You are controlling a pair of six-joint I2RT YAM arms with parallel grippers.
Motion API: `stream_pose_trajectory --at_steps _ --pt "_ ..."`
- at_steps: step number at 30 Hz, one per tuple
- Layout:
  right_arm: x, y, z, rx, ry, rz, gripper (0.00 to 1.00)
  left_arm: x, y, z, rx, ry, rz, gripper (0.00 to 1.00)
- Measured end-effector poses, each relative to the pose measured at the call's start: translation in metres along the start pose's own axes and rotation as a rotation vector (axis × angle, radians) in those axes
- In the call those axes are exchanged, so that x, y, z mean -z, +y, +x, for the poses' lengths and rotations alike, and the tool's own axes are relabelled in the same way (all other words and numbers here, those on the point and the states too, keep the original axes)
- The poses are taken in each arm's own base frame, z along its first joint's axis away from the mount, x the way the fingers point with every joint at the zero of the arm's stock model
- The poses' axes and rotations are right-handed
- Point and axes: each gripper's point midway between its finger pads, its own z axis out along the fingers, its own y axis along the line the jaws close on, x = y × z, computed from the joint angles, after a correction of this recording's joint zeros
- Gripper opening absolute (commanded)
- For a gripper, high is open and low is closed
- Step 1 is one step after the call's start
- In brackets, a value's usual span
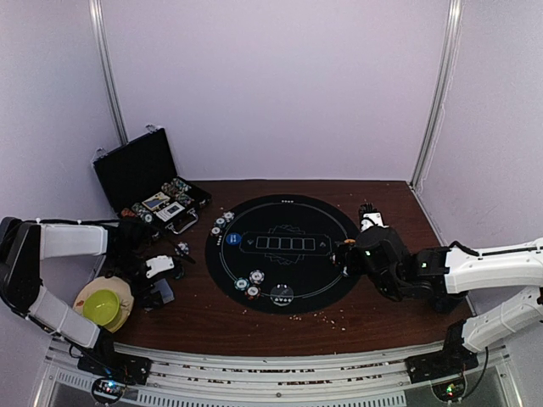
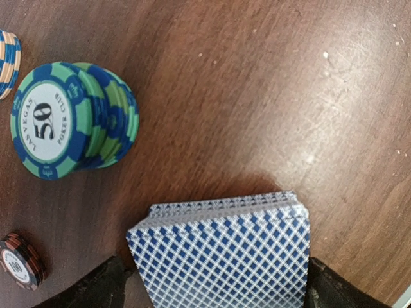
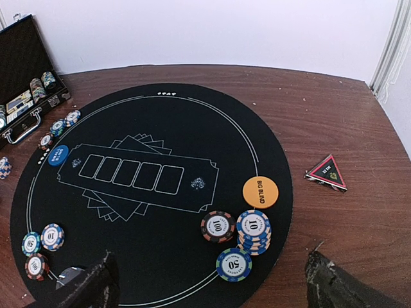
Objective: Distribute texas hold em gaming equipment
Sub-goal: Pick up the poker card from the face-down deck piles.
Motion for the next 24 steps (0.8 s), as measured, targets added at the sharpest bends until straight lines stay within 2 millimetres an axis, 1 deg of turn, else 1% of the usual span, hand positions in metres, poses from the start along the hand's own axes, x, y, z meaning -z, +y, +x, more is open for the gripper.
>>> stream_pose_trajectory --at_steps 8,12,15,17,19,22,24 --pt "-0.0001 0.0000 0.0000 0.000 0.000 0.000 1.00 -0.0012 -0.0023 -0.0011 0.005 0.027 -0.013 0.97" --pt "-0.0001 0.0000 0.0000 0.000 0.000 0.000 1.00 -0.0011 -0.0035 -0.0012 0.003 0.035 -0.017 0.90" --pt "-0.0001 0.0000 0.0000 0.000 0.000 0.000 1.00 -0.0015 -0.0063 -0.0008 0.001 0.038 -0.008 0.83" --pt "-0.0001 0.0000 0.0000 0.000 0.000 0.000 1.00 -0.0016 -0.0080 -0.0009 -0.003 0.039 -0.004 0.74" --pt "-0.0001 0.0002 0.0001 0.000 0.000 0.000 1.00 -0.0017 -0.0091 -0.0018 -0.008 0.037 -0.002 0.68" --pt "-0.0002 0.0002 0.0002 0.000 0.000 0.000 1.00 -0.0017 -0.0099 -0.0030 -0.015 0.036 0.001 0.54" --pt "-0.0003 0.0002 0.0003 0.001 0.000 0.000 1.00 -0.0019 -0.0100 -0.0034 -0.019 0.037 0.003 0.50"
